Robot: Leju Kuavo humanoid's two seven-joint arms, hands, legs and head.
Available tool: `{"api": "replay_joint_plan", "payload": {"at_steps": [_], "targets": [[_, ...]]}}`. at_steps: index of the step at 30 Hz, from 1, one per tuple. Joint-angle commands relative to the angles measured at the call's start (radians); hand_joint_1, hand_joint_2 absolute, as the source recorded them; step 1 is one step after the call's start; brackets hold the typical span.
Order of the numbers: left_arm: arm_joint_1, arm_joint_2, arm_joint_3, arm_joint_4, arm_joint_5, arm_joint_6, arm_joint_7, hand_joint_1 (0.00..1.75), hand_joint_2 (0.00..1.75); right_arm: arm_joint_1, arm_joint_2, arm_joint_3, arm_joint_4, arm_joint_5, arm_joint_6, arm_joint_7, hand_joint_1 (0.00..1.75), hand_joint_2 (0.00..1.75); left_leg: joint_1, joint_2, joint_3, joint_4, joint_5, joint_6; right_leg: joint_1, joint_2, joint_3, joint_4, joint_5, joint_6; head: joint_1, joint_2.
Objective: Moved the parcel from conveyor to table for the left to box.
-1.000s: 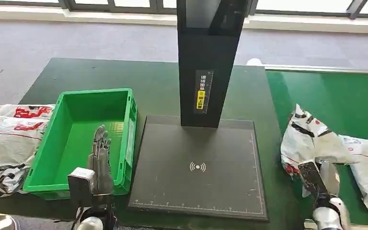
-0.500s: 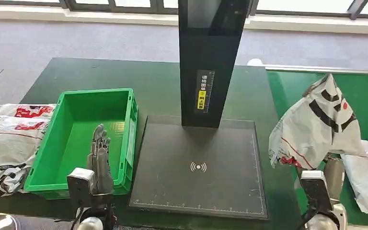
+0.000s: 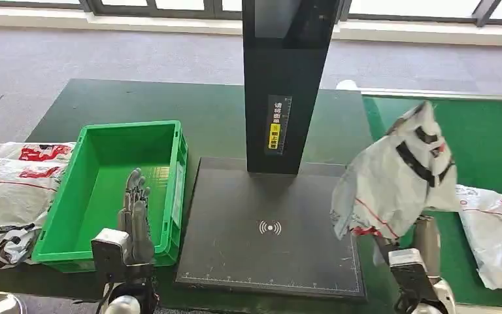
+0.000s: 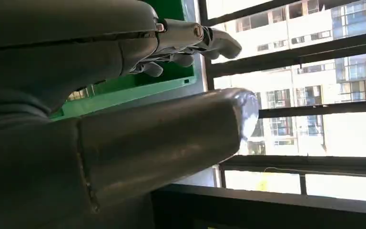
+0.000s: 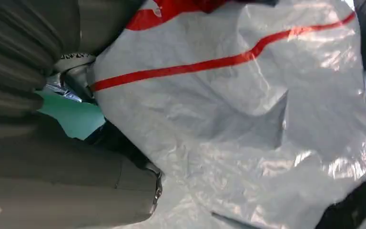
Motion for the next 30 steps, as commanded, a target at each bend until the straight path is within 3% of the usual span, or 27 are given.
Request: {"api": "replay_joint_plan", "payload": {"at_steps": [1, 2, 4, 8, 13, 20, 21, 22, 27, 30], "targets": [[-0.079, 0.020, -0.045, 0.113, 0.004, 0.001, 0.024, 0.00, 0.00, -0.163, -0.019, 0.338, 0.403, -0.116, 0.123, 0.032, 1.75, 1.75, 0.002, 0.007, 0.004, -0.005, 0.002, -0.001, 0.002, 0.006, 0.003, -0.005, 0.004, -0.002, 0.000, 0.000], [-0.092, 0.020, -0.059, 0.141, 0.020, -0.012, 0.010, 0.00, 0.00, -0.261, 0.039, 0.372, 0.648, -0.159, 0.191, 0.070, 1.75, 1.75, 0.002, 0.009, 0.005, -0.004, 0.001, -0.001, 0.003, 0.008, 0.005, -0.006, 0.004, -0.001, 0.000, 0.000], [-0.096, 0.017, -0.060, 0.142, 0.021, -0.016, 0.014, 0.00, 0.00, -0.274, 0.040, 0.372, 0.681, -0.164, 0.199, 0.077, 1.75, 1.75, 0.001, 0.003, 0.004, -0.003, 0.001, -0.001, 0.002, 0.001, 0.004, -0.003, 0.003, -0.002, 0.000, 0.000], [-0.106, 0.008, -0.063, 0.147, 0.021, -0.025, 0.023, 0.00, 0.00, -0.387, 0.074, 0.369, 0.906, -0.171, 0.208, 0.061, 1.75, 1.75, 0.001, 0.005, 0.005, -0.004, 0.001, -0.001, 0.002, 0.004, 0.005, -0.004, 0.004, -0.002, 0.000, 0.000], [-0.106, 0.007, -0.064, 0.146, 0.021, -0.025, 0.023, 0.00, 0.00, -0.391, 0.077, 0.370, 0.911, -0.171, 0.208, 0.061, 1.75, 1.75, 0.001, 0.002, 0.003, -0.002, 0.001, 0.000, 0.001, 0.001, 0.003, -0.002, 0.002, -0.001, 0.000, 0.000], [-0.106, 0.007, -0.064, 0.146, 0.021, -0.025, 0.023, 0.00, 0.00, -0.391, 0.077, 0.370, 0.911, -0.171, 0.208, 0.061, 1.75, 1.75, 0.003, 0.009, 0.007, -0.002, 0.001, -0.001, 0.003, 0.006, 0.003, -0.003, 0.004, -0.003, 0.000, 0.000], [-0.102, 0.008, -0.063, 0.141, 0.019, -0.024, 0.024, 0.00, 0.00, -0.396, 0.082, 0.370, 0.926, -0.152, 0.165, 0.064, 0.26, 1.75, 0.003, 0.009, 0.007, -0.001, 0.001, -0.001, 0.003, 0.006, 0.003, -0.002, 0.004, -0.003, 0.000, 0.000], [-0.098, 0.010, -0.064, 0.135, 0.016, -0.024, 0.026, 0.00, 0.00, -0.400, 0.089, 0.363, 0.934, -0.152, 0.163, 0.065, 0.00, 1.75, 0.004, 0.010, 0.008, -0.001, 0.001, -0.001, 0.003, 0.007, 0.004, -0.002, 0.005, -0.003, 0.000, 0.000], [-0.099, 0.011, -0.075, 0.136, 0.010, -0.023, 0.034, 0.00, 0.00, -0.417, 0.108, 0.330, 1.003, -0.191, 0.258, 0.063, 0.00, 1.75, 0.003, 0.009, 0.006, -0.003, 0.005, -0.001, 0.003, 0.006, 0.002, -0.003, 0.009, -0.003, 0.000, 0.000], [-0.102, 0.008, -0.083, 0.131, 0.007, -0.032, 0.042, 0.00, 0.00, -0.382, 0.112, 0.335, 0.947, -0.201, 0.330, 0.035, 0.00, 1.75, 0.004, 0.008, 0.008, -0.002, 0.004, -0.001, 0.004, 0.005, 0.004, -0.003, 0.008, -0.002, 0.000, 0.000]]}}
